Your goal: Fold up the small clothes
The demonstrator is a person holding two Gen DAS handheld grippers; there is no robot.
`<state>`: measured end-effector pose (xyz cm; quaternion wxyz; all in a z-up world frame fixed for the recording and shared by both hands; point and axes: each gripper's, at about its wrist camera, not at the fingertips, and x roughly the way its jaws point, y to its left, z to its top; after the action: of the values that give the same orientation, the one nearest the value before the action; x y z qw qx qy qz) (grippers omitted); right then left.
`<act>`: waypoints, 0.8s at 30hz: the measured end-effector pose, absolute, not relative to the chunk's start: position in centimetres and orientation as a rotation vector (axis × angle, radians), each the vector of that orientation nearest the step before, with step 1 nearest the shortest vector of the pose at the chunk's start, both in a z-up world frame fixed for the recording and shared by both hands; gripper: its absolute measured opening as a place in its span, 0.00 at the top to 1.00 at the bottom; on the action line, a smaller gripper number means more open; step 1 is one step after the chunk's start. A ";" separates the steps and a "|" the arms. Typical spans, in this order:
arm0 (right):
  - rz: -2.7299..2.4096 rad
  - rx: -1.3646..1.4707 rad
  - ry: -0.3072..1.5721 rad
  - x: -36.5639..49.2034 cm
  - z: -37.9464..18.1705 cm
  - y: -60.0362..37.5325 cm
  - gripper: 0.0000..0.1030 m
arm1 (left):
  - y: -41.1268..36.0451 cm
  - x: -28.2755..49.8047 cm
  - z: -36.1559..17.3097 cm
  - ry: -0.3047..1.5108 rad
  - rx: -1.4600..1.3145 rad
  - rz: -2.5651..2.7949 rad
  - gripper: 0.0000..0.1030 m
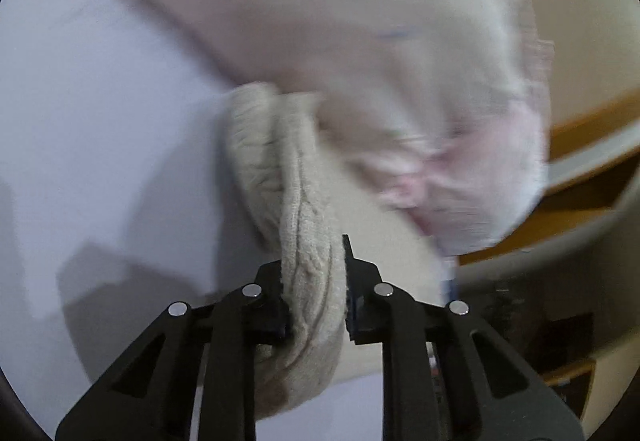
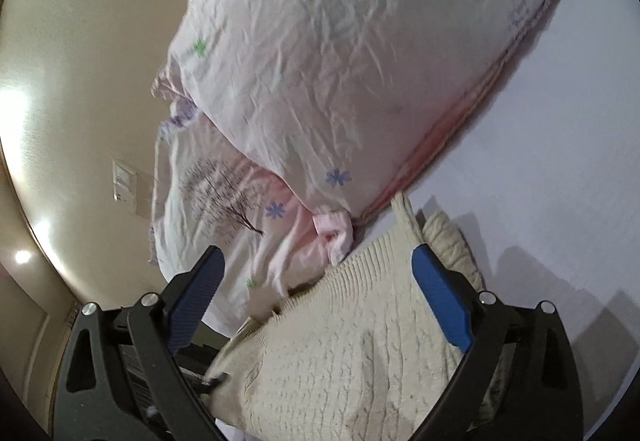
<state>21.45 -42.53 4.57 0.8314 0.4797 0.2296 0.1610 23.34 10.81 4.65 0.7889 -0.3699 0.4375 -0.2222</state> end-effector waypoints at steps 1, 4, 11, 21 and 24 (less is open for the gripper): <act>0.341 1.019 0.477 21.3 4.7 -42.8 0.08 | 8.9 23.5 6.2 0.913 -0.786 -0.520 0.81; 0.322 0.995 0.440 20.5 5.6 -43.6 0.08 | 2.0 23.8 10.0 0.861 -0.730 -0.693 0.81; 0.173 0.845 0.448 19.4 6.9 -45.8 0.08 | -19.1 26.2 7.6 1.054 -0.504 -1.009 0.81; 0.295 0.791 0.838 23.2 4.2 -43.7 0.02 | -7.5 25.6 9.7 0.862 -0.462 -0.665 0.22; 0.282 0.738 0.918 24.0 3.3 -42.2 0.02 | -5.5 27.2 6.6 1.001 -0.501 -0.570 0.21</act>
<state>24.02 -42.18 3.33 0.8221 0.3467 0.4316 0.1327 27.18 -5.52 6.59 0.8091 -0.2345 0.4683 -0.2666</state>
